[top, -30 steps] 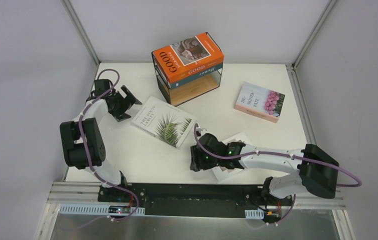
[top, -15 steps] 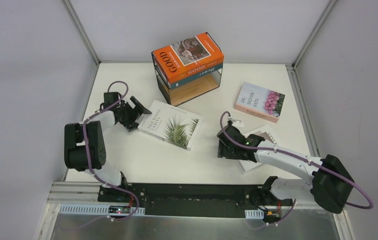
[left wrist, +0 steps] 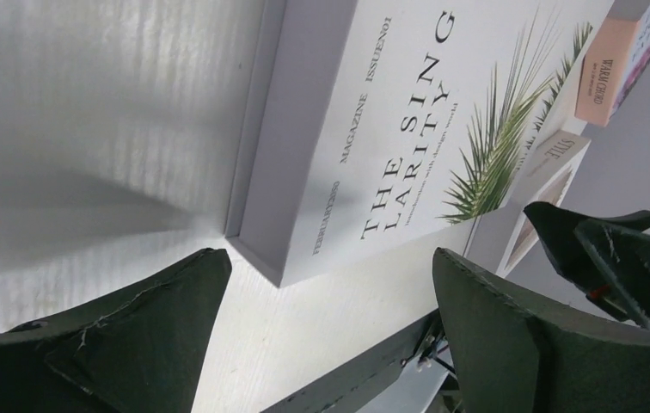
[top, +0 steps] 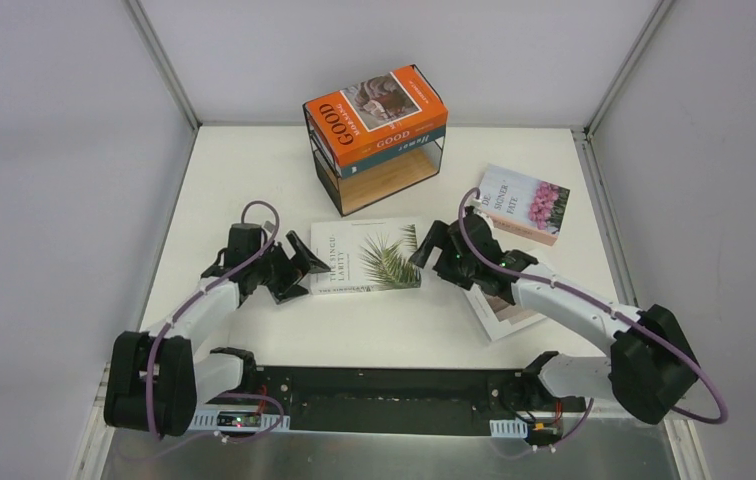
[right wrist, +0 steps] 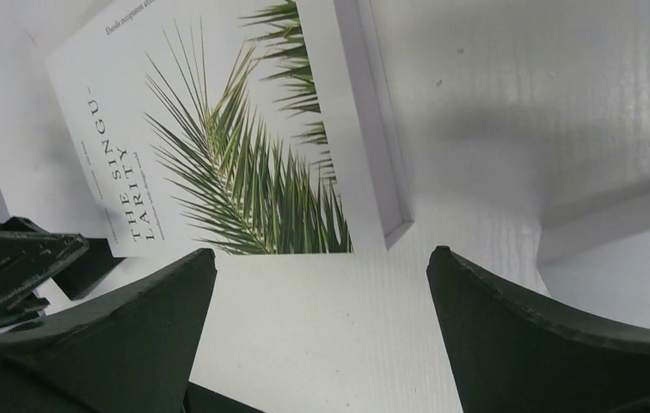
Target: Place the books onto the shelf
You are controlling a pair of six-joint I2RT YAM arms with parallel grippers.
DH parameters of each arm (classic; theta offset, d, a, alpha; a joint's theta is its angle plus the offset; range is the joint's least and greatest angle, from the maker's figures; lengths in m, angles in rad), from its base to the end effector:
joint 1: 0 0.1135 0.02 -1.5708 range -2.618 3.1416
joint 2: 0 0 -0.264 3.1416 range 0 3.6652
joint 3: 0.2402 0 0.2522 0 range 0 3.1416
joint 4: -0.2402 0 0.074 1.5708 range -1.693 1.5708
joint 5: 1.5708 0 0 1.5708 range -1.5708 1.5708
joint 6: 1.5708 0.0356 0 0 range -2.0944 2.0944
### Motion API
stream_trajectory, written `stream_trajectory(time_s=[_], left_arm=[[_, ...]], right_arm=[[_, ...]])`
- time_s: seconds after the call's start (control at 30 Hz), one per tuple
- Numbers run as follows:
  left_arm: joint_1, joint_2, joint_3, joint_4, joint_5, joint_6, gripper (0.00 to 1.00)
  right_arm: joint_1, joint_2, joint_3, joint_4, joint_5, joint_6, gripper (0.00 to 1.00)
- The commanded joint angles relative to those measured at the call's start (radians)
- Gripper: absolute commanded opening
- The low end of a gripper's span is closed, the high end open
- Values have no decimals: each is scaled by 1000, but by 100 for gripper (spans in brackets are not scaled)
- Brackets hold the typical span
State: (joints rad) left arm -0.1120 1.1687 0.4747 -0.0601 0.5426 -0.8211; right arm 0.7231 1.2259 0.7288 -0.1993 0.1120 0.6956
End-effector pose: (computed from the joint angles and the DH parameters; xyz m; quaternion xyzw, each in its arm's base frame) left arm 0.2161 -0.0428 0.1743 -0.2072 0.8662 -0.3917 0.2311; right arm 0.1965 0.1681 0.2277 0.0113 0.9048 0.2369 0.3538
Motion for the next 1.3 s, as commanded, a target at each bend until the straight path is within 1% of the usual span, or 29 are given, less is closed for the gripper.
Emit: stream_trajectory(time_s=[0.0,0.1,0.2,0.3,0.37,0.5,0.57,0.6,0.7,0.77,0.8,0.83,0.9,1.1,1.27], left_arm=[[2,-102,-14,-87,-76,28,95],[1,-72,27,-100,-90,59,96],[1,20,71,-95,-115,88,96],[2,116,96,-58,-87,114,96],[1,172,103,-22,-56,115,95],[2,228,79,54,4,77,95],[2,232,64,103,20,57,95],[2,229,61,110,24,51,95],[2,218,55,118,33,48,95],[1,211,54,118,37,48,95],[2,208,54,118,39,46,95],[2,205,54,118,41,46,95],[1,202,55,118,44,46,94],[2,190,49,118,51,48,94],[2,167,46,112,48,47,94]], right_arm=[[-51,58,-10,135,-100,3,99],[-106,121,-12,210,-205,-18,98],[-143,179,-15,297,-294,-33,89],[-147,202,-18,332,-312,-47,82],[-150,219,-14,343,-317,-47,81],[-169,253,-26,408,-381,-22,72],[-176,254,-39,441,-398,-7,62],[-178,253,-40,445,-402,-3,55],[-182,245,-42,449,-413,2,35],[-184,233,-43,455,-424,11,23],[-184,223,-45,462,-431,18,15],[-184,214,-48,466,-438,25,8],[-183,192,-52,472,-455,37,0],[-185,104,-73,460,-460,76,0],[-183,17,-68,373,-442,78,0]])
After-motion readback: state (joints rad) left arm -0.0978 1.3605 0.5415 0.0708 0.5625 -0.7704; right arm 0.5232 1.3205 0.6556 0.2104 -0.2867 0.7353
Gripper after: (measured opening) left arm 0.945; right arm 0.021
